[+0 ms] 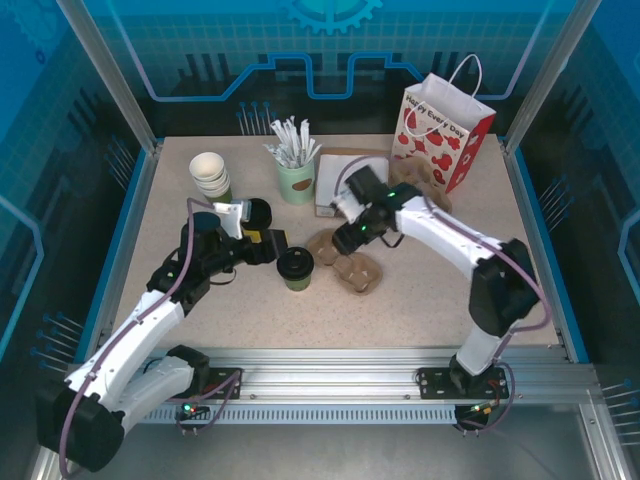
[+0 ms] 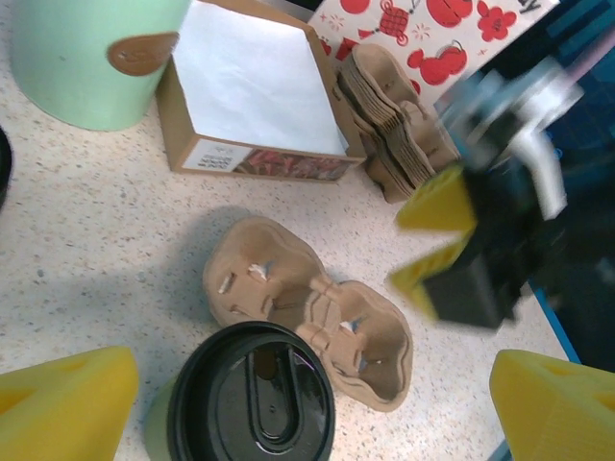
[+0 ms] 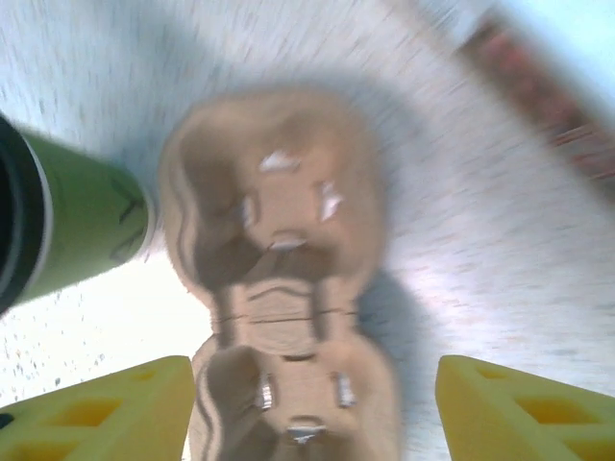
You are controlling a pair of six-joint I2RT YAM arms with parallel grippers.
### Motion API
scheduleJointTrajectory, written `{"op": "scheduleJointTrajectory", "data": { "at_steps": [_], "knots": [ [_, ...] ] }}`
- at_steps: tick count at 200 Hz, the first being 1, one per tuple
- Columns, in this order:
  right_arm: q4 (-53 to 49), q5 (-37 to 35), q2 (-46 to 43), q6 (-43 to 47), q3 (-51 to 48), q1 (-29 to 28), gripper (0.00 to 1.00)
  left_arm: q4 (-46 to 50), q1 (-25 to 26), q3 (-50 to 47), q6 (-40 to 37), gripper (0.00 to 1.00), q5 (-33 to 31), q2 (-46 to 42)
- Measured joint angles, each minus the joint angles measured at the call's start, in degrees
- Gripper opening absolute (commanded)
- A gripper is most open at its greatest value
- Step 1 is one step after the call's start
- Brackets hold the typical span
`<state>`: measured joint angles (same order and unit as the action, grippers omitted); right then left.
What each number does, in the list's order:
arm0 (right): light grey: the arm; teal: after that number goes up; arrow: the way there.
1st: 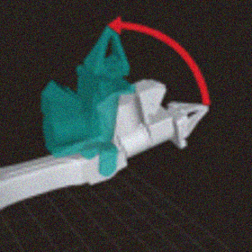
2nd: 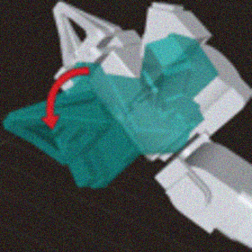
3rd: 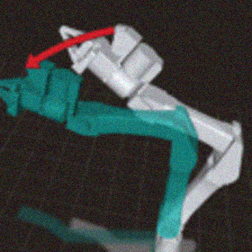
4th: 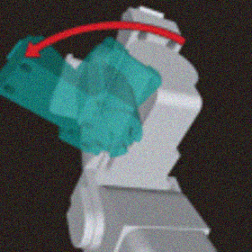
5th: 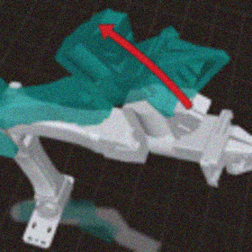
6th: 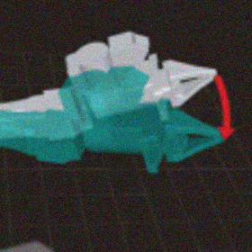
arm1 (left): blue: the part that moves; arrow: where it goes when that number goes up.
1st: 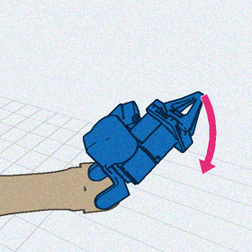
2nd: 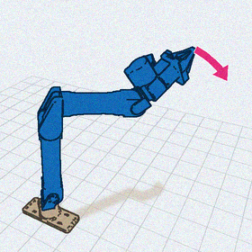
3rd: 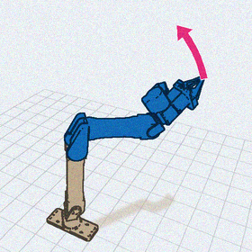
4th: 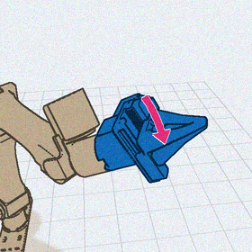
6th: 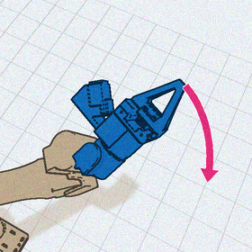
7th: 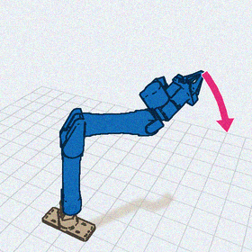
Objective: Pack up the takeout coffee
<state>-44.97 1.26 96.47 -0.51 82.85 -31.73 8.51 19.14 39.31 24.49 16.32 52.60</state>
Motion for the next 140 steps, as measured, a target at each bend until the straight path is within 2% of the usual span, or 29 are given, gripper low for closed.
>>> {"op": "scheduleJointTrajectory", "data": {
  "at_steps": [26,60,104,140],
  "knots": [
    [-0.1,-4.4,-4.1,0.5,7.3,7.9,0.73,0.0,3.3,1.6,0.0,0.95,0.3,2.5],
    [0.2,-12.4,-3.0,1.7,18.9,15.8,0.74,-0.6,5.7,4.5,0.0,0.94,0.3,5.1],
    [-1.0,-18.8,6.1,4.2,33.0,21.6,0.73,-1.2,6.5,7.1,-0.3,0.94,0.2,6.3],
    [-5.7,-19.3,17.2,5.4,45.7,24.8,0.7,-1.3,6.6,8.3,-0.6,0.94,0.2,7.5]
  ]
}}
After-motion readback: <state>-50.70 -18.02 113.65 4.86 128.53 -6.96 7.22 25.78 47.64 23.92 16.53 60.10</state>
